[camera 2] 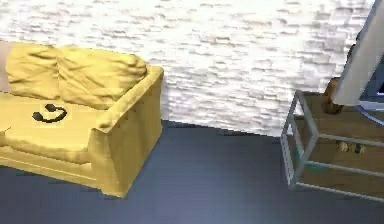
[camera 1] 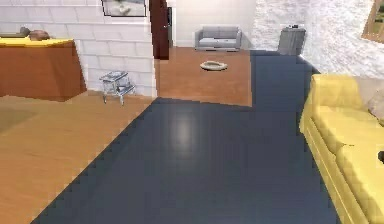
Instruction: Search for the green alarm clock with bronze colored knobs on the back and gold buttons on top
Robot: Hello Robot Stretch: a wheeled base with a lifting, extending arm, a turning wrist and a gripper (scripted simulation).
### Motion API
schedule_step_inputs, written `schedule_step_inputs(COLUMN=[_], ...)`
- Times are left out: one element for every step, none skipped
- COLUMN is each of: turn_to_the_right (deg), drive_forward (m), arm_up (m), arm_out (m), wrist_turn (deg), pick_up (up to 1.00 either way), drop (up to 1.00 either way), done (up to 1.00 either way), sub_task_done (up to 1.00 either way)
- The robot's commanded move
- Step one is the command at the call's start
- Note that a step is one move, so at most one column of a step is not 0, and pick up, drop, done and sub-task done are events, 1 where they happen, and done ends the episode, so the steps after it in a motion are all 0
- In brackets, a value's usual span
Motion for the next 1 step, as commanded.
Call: schedule_step_inputs(turn_to_the_right=[0.0], drive_forward=[1.0], arm_up=[0.0], arm_out=[0.0], wrist_turn=[0.0], pick_up=[0.0], drop=[0.0], done=[0.0], sub_task_done=[0.0])
